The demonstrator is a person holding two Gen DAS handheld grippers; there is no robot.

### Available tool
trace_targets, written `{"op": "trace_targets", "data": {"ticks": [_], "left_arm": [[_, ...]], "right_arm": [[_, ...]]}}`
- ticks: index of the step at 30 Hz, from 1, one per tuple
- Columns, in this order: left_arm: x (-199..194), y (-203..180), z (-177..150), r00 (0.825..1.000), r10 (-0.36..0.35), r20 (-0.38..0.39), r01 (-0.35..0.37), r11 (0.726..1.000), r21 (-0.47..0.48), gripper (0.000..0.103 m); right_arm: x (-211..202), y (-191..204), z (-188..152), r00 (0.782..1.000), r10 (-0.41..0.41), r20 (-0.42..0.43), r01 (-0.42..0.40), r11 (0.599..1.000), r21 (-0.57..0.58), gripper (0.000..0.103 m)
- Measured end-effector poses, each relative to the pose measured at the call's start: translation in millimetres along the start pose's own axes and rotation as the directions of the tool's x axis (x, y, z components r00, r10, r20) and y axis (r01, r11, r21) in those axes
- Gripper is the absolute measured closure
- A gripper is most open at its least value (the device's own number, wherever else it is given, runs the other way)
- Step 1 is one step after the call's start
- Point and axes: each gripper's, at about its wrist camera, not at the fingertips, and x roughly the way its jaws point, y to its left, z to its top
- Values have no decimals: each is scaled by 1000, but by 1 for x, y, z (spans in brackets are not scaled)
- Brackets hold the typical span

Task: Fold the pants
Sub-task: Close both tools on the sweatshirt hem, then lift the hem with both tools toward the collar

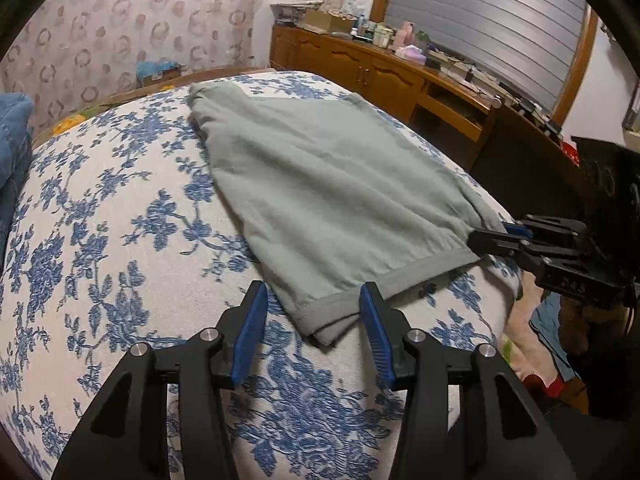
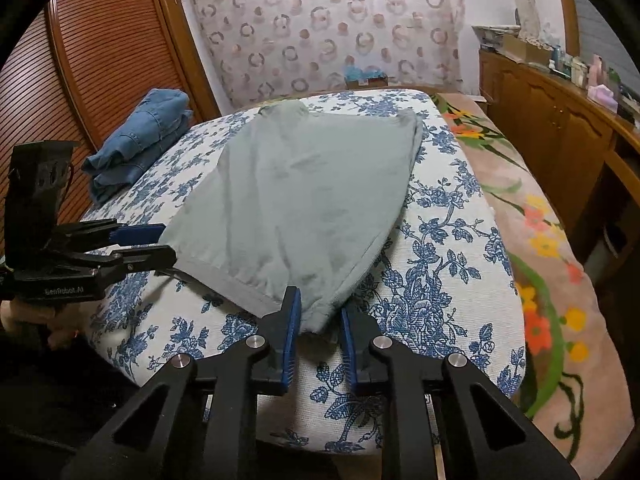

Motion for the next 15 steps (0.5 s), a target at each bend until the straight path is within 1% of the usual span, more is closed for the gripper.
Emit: {"op": "trace_targets", "data": {"ticks": [1, 4, 7, 9, 11, 15], "left_arm": [[0, -2, 0, 1000, -15, -2, 15, 1000, 3, 59], [1, -5, 0, 1000, -7, -1, 7, 1000, 10, 66], [0, 0, 1, 1000, -26, 10, 26, 1000, -14, 77], [-2, 2, 1, 999, -36, 21, 36, 999, -24, 90], [-5, 2, 2, 999, -29, 32, 30, 999, -19, 93], [-20, 3, 9, 997, -27, 72, 28, 1000, -10, 95]], "right_arm": [[0, 0, 0, 1000, 1, 1, -1, 1000, 0, 84], [1, 3, 0, 1000, 0, 1, 0, 1000, -1, 86], [1, 6, 0, 1000, 3, 6, -3, 1000, 0, 89], [2, 7, 0, 1000, 6, 11, -6, 1000, 0, 91], [2, 7, 0, 1000, 22, 20, -22, 1000, 6, 92], [-4, 9, 5, 998, 51, 49, -51, 999, 12, 92]]}}
